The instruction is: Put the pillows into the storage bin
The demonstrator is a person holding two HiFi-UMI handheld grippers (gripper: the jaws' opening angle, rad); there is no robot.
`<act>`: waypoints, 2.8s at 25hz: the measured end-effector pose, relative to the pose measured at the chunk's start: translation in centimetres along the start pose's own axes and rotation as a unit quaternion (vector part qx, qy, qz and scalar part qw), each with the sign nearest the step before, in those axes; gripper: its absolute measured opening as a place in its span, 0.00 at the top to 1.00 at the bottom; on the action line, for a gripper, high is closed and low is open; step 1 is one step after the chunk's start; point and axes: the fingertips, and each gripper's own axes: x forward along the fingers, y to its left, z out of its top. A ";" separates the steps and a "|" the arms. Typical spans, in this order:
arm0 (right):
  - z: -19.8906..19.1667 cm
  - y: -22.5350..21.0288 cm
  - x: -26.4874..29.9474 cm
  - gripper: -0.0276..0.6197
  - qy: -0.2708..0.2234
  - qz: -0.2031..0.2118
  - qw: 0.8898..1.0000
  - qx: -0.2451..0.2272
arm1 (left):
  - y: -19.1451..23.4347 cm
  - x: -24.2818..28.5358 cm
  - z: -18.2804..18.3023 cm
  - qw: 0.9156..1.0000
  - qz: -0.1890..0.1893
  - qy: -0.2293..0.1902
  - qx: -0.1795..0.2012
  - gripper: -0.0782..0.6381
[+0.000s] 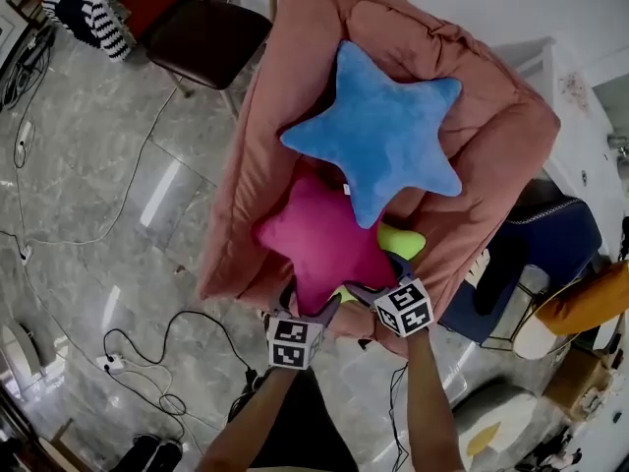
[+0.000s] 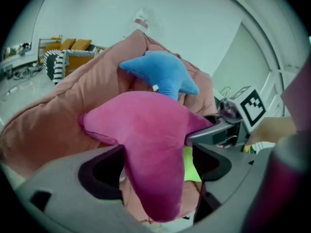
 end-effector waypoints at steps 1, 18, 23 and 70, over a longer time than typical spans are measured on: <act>-0.2 0.5 -0.2 0.28 -0.005 -0.009 1.000 0.004 | 0.4 0.1 -0.5 1.000 0.020 0.002 -0.004 0.33; -1.7 10.0 -11.3 0.49 -0.148 -0.070 0.977 0.136 | -4.6 -8.7 -1.9 1.000 0.004 -0.021 0.015 0.33; -2.8 13.5 -16.0 0.49 -0.167 -0.091 0.976 0.105 | -8.0 -13.0 -3.3 0.999 -0.007 -0.052 0.014 0.33; -55.1 12.7 -48.4 0.48 -0.161 -0.333 0.848 0.379 | -51.4 -8.2 -35.8 0.930 -0.268 0.130 0.216 0.33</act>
